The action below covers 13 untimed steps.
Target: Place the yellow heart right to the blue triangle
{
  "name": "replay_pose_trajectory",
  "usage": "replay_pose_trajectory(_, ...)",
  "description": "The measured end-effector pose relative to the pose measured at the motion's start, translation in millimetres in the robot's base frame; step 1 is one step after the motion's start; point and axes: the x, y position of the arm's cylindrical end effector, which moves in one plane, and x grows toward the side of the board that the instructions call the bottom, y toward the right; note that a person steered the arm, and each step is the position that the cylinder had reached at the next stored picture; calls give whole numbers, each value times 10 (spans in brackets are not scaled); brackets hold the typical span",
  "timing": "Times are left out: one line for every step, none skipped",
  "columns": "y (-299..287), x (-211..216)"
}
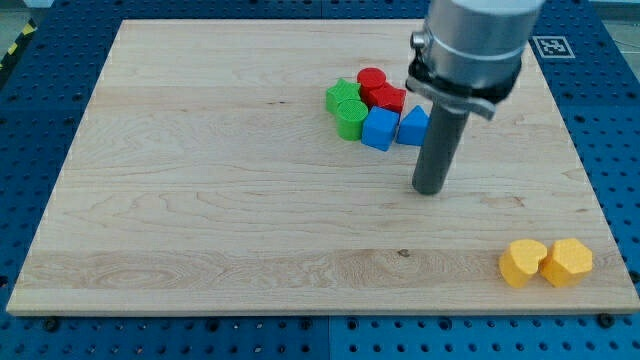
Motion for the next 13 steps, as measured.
replay_pose_trajectory(-39,84)
replay_pose_trajectory(-101,178)
replay_pose_trajectory(-183,263)
replay_pose_trajectory(-183,328)
replay_pose_trajectory(-167,651)
replay_pose_trajectory(-82,919)
replay_pose_trajectory(204,1128)
replay_pose_trajectory(274,1142)
replay_pose_trajectory(675,1129)
replay_pose_trajectory(786,1135)
replay_pose_trajectory(786,1135)
replay_pose_trajectory(806,1133)
replay_pose_trajectory(806,1133)
